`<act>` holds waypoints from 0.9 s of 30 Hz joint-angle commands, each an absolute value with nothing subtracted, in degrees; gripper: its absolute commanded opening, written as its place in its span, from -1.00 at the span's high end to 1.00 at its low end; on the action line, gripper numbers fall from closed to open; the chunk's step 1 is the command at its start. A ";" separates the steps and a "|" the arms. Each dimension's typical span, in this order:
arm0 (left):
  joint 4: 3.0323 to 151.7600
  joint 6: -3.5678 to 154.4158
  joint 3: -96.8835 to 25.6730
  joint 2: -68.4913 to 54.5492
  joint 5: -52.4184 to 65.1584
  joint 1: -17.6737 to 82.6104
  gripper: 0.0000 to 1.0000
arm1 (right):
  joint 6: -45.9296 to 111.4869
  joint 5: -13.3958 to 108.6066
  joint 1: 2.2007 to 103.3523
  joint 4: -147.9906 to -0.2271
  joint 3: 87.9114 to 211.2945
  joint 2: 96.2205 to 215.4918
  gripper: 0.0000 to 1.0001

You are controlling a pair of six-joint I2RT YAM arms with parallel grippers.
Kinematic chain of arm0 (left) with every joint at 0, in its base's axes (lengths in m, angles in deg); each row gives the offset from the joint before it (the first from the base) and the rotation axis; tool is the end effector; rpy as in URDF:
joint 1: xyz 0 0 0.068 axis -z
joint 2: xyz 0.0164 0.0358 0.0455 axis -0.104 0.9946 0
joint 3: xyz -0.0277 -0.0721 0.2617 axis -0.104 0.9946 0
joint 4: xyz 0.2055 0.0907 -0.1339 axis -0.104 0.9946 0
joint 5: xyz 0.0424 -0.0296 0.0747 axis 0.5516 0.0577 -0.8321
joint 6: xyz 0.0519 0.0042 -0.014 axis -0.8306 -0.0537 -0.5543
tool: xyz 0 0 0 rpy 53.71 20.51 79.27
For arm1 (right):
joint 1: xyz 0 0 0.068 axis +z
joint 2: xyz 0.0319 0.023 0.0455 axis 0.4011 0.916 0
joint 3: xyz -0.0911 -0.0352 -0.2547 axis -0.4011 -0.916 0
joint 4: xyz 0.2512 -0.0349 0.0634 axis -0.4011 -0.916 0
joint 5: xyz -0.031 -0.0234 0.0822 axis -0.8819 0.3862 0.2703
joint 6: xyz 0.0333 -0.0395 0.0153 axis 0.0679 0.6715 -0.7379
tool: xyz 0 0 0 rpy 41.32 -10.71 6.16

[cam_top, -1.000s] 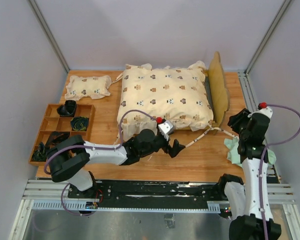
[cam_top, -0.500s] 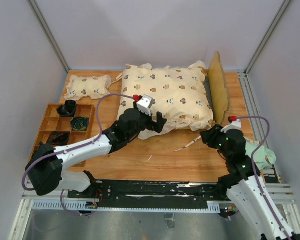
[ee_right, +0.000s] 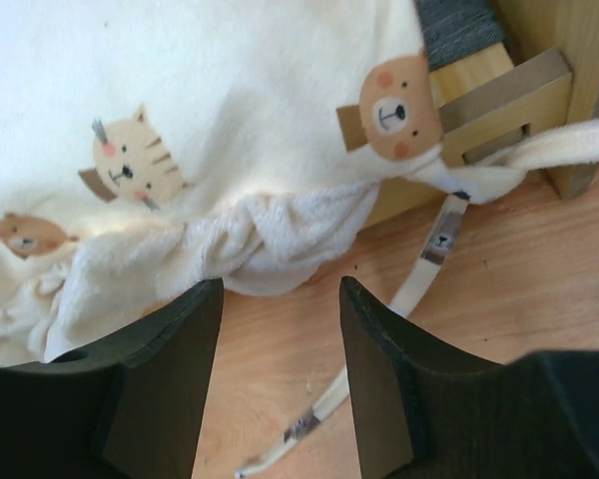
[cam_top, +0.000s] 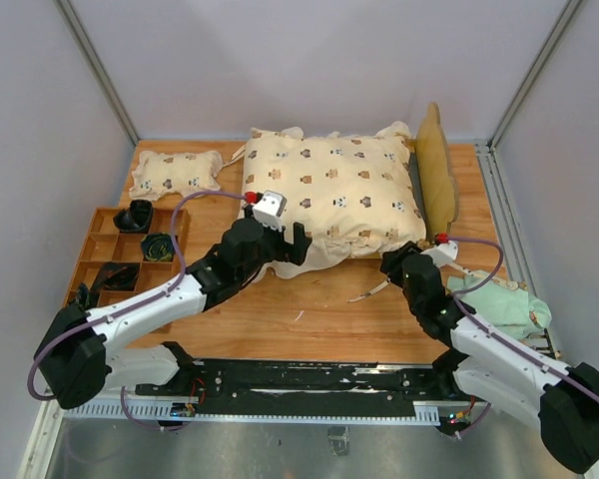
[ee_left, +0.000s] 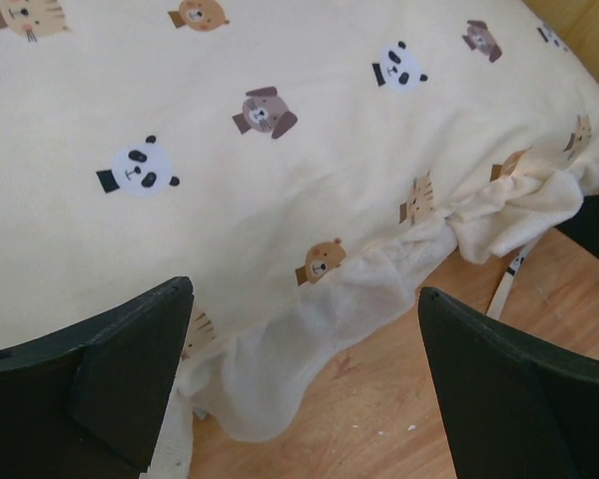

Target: Set up the pet bed

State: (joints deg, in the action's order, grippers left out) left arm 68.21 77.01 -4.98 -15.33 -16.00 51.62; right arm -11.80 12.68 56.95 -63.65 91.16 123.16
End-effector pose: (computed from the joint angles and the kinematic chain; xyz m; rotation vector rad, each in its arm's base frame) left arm 0.1944 -0.1864 0.2786 0.3429 1.8080 -0.5025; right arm 0.1625 0.0872 0.1969 0.6131 1.8370 0.5364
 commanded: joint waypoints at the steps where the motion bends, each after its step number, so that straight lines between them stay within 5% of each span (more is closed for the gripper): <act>1: 68.54 77.49 -3.42 -14.33 -15.86 50.80 -0.98 | -16.03 4.78 57.75 -57.52 93.34 126.48 -0.04; 14: 61.43 82.29 -1.57 -7.60 -16.93 50.61 -0.98 | -19.14 4.83 57.73 -51.02 92.65 134.94 0.10; 16: 61.23 82.21 -1.50 -7.06 -18.06 50.62 -0.98 | -18.00 5.11 57.75 -47.78 91.59 135.40 0.29; 20: 61.49 82.13 -1.59 -6.01 -20.16 50.62 -0.98 | -16.17 2.95 57.74 -50.61 91.53 133.64 0.98; 27: 63.20 81.76 -1.78 -3.20 -25.77 50.41 -0.98 | -1.43 4.54 54.23 -72.49 93.36 116.84 0.99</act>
State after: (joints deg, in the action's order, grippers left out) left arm 62.59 81.54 -1.98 -4.93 -20.46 51.05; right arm -12.28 5.31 56.62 -60.28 92.56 124.84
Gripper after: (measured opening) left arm 0.991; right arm 0.010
